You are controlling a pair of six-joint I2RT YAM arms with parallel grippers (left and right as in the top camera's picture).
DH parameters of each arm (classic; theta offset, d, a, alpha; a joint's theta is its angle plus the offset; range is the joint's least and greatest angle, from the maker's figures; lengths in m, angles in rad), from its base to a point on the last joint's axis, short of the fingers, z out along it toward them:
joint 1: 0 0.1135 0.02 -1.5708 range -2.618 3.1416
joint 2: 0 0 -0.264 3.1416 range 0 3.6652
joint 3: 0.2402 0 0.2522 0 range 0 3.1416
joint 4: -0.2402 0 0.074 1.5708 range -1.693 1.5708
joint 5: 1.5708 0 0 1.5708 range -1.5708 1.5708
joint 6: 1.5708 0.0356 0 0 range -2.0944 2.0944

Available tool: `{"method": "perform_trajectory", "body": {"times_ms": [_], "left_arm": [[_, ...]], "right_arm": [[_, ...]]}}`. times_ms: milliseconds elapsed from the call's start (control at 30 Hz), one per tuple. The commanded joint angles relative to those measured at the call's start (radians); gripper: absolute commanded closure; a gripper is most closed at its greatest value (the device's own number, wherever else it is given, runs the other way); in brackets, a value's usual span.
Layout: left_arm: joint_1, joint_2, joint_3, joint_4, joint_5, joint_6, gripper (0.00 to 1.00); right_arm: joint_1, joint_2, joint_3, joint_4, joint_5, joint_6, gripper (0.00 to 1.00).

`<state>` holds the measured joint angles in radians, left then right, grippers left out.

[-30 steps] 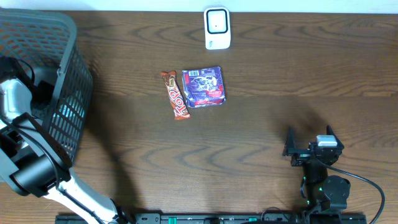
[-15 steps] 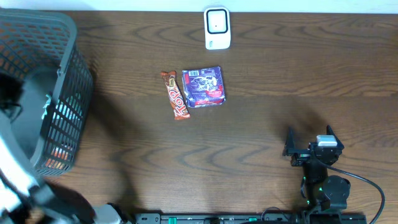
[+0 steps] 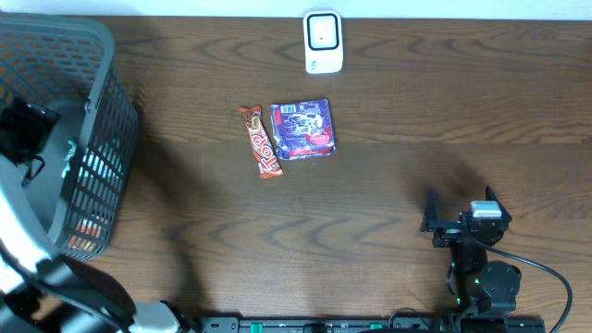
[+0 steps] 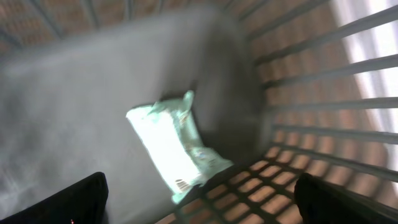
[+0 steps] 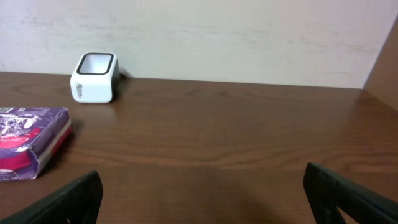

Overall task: Scan the item barcode
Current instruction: 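Reach the left gripper into the basket and grasp the green packet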

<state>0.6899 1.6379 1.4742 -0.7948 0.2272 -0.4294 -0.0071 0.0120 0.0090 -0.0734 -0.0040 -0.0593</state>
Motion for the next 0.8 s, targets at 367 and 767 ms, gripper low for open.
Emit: {"method": "perform_trajectory", "body": {"times_ms": [367, 767], "left_arm": [[-0.058, 0.312, -0.014, 0.013, -0.003, -0.065, 0.02], [-0.087, 0.423, -0.031, 0.071, -0.011, -0.024, 0.27]], "right_arm": [[0.007, -0.005, -0.003, -0.002, -0.002, -0.005, 0.01], [0.007, -0.005, -0.003, -0.002, -0.002, -0.005, 0.01]]}}
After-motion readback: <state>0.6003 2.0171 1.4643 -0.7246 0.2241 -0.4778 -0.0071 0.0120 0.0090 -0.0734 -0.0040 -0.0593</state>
